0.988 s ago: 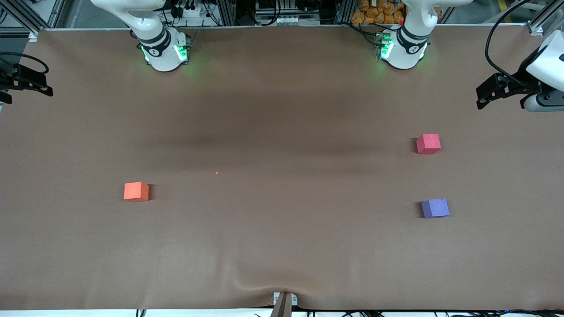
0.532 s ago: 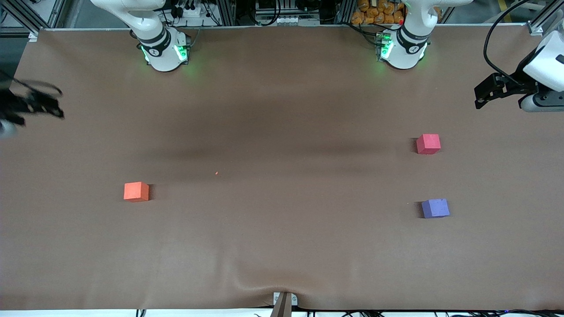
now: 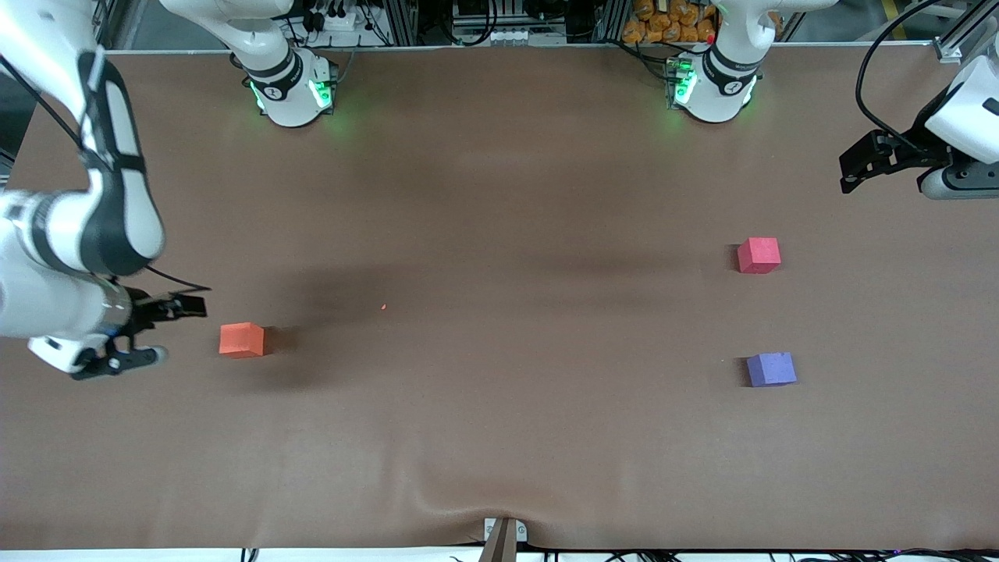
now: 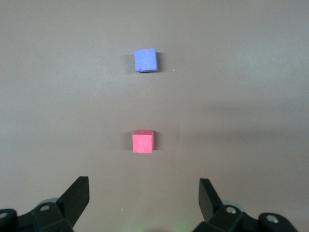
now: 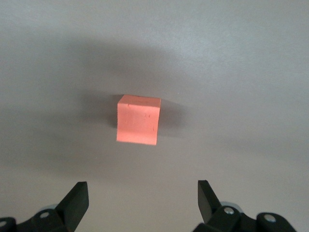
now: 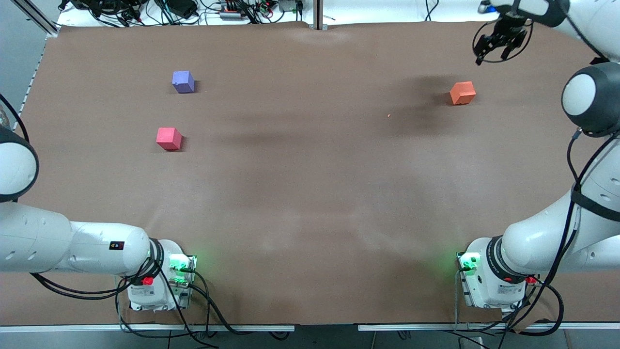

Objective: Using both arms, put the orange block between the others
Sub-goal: 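Reach the right gripper down to the orange cube and grasp it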

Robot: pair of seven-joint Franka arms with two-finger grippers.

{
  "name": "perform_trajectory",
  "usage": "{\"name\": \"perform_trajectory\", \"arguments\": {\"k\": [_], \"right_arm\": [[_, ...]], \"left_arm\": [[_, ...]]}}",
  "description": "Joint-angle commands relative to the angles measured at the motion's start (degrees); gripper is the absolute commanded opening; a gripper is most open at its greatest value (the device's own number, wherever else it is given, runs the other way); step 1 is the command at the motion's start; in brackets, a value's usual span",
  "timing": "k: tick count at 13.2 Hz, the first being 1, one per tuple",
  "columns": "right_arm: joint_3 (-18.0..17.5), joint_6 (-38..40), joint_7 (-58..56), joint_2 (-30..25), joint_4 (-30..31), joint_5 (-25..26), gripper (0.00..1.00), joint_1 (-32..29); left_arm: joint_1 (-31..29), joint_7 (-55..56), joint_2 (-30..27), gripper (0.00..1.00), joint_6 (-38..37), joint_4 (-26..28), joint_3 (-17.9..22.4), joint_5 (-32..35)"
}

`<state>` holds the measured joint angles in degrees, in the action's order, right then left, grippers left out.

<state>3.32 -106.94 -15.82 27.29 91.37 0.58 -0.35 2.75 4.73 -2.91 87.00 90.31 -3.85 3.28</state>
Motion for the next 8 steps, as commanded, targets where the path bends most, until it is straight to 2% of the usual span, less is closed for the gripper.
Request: {"name": "perform_trajectory", "arguments": {"k": [1,2,3,8], "right_arm": [[0.0,-2.9,0.2,2.9,1.3,-4.3,1.0,-0.6],[0.0,-3.4,-0.1,4.4,1.4,-7.1,1.0,-0.8],[0.1,-5.5,-0.1,5.5,1.5,-7.5,1.0,-0.6],[0.1,-12.1,-0.4,10.2,2.0,-7.5,1.0,-0.3]], "left_arm": [[-0.6,-1.1,-0.1,1.0,-0.6,-0.3,-0.2,-0.9],[-0.5,-1.1,-0.1,1.0,-0.6,-0.4,-0.2,-0.9],[-0.4,-1.1,-0.1,1.0,-0.6,-0.3,-0.2,-0.9],[-0.5,-1.1,-0.3,1.0,-0.6,0.1,-0.2,-0.9]]}}
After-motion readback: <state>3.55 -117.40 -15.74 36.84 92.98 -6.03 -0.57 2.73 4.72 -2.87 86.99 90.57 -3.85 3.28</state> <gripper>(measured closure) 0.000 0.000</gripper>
